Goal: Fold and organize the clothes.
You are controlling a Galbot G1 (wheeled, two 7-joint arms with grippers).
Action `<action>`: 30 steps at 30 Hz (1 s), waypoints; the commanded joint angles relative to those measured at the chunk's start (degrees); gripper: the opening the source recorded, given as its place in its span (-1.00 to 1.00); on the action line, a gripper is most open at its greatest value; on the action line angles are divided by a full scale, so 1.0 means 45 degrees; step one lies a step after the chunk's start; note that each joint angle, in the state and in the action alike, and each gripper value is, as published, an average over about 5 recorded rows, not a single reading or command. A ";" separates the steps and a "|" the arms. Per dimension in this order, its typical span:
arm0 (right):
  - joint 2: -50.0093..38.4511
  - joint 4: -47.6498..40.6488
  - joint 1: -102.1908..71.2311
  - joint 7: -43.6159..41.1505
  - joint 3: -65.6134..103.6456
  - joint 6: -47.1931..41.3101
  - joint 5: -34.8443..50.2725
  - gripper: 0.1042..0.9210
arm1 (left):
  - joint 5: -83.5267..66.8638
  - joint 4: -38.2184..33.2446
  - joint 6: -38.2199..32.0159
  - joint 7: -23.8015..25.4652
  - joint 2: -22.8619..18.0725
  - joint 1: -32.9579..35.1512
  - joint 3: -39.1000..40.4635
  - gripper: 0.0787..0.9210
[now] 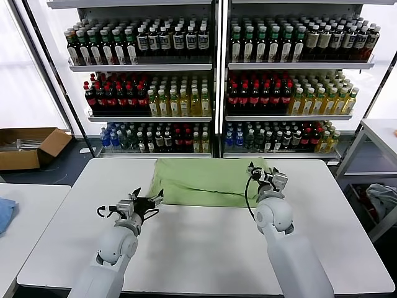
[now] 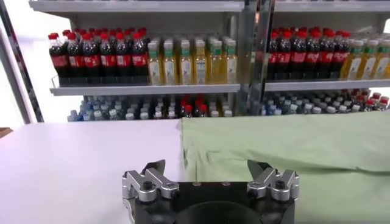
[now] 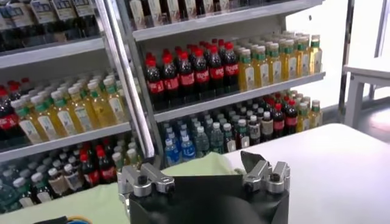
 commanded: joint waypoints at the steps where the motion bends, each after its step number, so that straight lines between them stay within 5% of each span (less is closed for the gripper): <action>1: -0.1046 0.1388 -0.1488 0.0134 0.0081 -0.0736 -0.0207 0.76 | 0.0045 -0.0363 0.0393 -0.0197 0.0173 0.0188 -0.0036 0.77; 25: -0.1139 -0.1144 -0.1616 -0.1081 -0.0019 -0.0698 -0.0826 0.76 | 0.0003 0.1443 0.0492 -0.0384 0.0059 -0.0897 0.0339 0.77; 30: -0.0974 -0.1511 -0.1541 -0.1278 -0.0076 -0.0544 -0.0863 0.53 | 0.0014 0.1818 0.0502 -0.0359 0.0101 -0.0928 0.0391 0.65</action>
